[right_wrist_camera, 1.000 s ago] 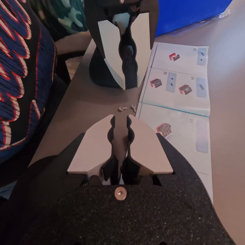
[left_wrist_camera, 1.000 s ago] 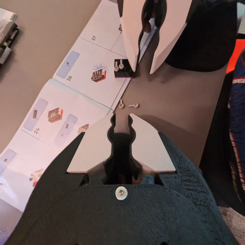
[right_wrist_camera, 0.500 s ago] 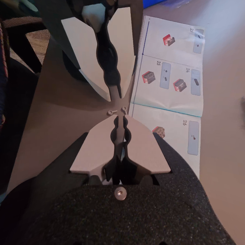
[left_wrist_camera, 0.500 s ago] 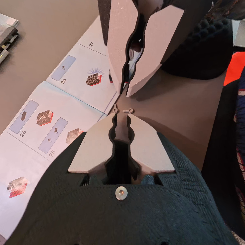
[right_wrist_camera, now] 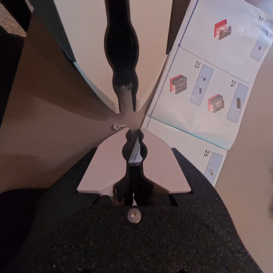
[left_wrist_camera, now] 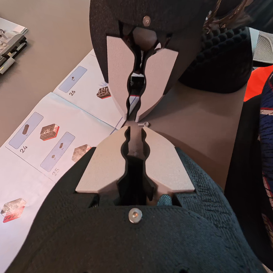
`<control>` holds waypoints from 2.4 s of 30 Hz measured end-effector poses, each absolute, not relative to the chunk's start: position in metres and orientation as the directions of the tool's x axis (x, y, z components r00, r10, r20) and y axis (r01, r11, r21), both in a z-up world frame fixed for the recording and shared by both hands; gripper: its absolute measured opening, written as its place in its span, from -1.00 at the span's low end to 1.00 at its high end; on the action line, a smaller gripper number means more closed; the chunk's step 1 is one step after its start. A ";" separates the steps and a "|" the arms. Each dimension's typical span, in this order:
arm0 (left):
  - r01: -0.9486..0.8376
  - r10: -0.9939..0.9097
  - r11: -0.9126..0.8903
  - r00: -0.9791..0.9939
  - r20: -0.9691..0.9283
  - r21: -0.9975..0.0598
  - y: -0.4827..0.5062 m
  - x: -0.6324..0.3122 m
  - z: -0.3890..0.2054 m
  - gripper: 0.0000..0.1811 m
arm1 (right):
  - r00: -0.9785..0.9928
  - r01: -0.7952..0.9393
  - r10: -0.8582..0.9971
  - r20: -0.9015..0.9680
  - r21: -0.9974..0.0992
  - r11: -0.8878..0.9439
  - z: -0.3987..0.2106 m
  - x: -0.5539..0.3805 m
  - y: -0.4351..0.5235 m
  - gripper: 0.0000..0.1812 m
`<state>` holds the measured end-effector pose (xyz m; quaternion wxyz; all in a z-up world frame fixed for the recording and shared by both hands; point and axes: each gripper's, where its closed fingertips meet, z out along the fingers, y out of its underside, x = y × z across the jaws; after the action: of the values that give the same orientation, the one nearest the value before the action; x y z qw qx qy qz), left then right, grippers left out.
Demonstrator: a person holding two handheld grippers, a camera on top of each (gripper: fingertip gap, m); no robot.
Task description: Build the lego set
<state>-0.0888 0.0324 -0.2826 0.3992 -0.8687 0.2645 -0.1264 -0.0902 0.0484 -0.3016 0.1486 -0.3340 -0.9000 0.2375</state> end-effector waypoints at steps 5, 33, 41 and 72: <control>-0.352 -0.559 -0.466 0.828 -0.038 -0.812 0.026 -0.093 -0.267 -0.84 | -0.726 0.507 0.684 0.069 -0.618 0.600 -0.284 -0.088 0.041 -0.91; -0.417 -0.529 -0.494 0.840 -0.117 -0.763 0.010 -0.099 -0.272 -0.80 | -0.535 0.619 0.844 -0.037 -0.697 0.362 -0.294 -0.076 0.015 -0.91; 0.528 -0.247 -0.214 0.785 0.569 -0.822 0.045 -0.117 -0.191 -0.81 | -0.277 0.221 0.934 0.227 -0.931 0.292 -0.206 -0.101 0.049 -0.92; 0.081 -0.628 -0.735 0.292 0.721 -0.673 -0.008 -0.034 -0.203 -0.94 | -0.912 -0.131 0.243 0.330 -0.797 0.590 -0.197 -0.051 -0.010 -0.86</control>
<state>-0.0343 -0.0083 -0.2033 0.3133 -0.7403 0.1847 -0.5654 -0.0506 -0.0097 -0.1969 0.2069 -0.0323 -0.8672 0.4517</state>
